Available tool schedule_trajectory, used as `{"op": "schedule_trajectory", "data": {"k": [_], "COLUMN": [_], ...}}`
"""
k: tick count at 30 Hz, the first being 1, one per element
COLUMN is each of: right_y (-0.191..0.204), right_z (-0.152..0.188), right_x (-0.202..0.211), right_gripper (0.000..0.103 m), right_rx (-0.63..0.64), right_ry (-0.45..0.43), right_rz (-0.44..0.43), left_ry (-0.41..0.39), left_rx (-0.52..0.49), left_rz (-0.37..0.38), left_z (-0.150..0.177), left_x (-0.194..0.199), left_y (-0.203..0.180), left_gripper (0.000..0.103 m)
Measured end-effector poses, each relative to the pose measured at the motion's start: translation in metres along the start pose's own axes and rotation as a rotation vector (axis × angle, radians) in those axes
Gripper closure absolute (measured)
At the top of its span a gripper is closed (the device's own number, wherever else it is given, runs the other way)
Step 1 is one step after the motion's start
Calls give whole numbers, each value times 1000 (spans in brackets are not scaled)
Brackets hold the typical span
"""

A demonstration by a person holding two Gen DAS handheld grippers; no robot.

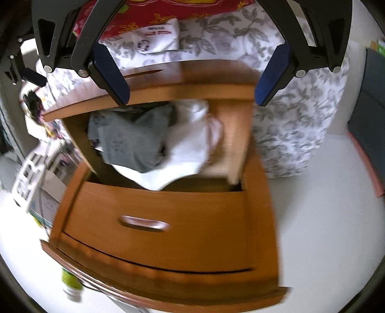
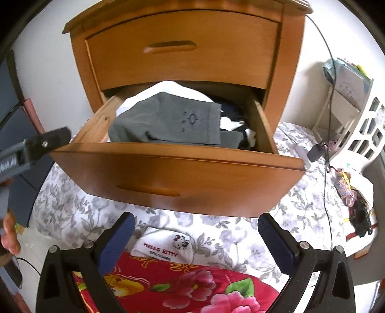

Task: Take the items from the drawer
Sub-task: 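Reach the left gripper into the drawer and grasp the grey sock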

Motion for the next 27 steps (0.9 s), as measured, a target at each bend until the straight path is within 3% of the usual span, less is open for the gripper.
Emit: {"op": "schedule_trajectory", "data": {"k": [2, 6, 12, 15, 18, 23, 27], "right_y": [-7, -16, -21, -23, -25, -28, -29], "right_z": [-1, -3, -3, -4, -4, -3, -1], "right_x": [1, 1, 1, 0, -1, -4, -6], "right_gripper": [0, 0, 0, 0, 0, 0, 0], "right_rx": [-5, -18, -32, -42, -47, -58, -65], "right_ry": [-10, -28, -42, -48, -48, -47, -43], "right_rz": [13, 29, 14, 16, 9, 4, 1], "left_ry": [51, 130, 225, 282, 328, 346, 341], "left_rx": [0, 26, 95, 93, 102, 82, 49], "left_rz": [66, 131, 127, 135, 151, 163, 162], "left_z": [-2, -10, -26, -26, -23, -19, -16], "left_x": [-11, -30, -57, -71, -82, -87, -86], "left_y": [-12, -24, -24, -29, -35, -47, -56], "left_gripper": [0, 0, 3, 20, 28, 46, 67]}}
Point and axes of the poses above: each gripper's, at about its wrist camera, not at the fingertips, and x roughly against the way its jaws point, y to its left, z to its underside, the point moved 10 cm from there along -x, roughly the way its jaws point, and after that the axes turned 6 degrees about -x, right-handed, at the moved point
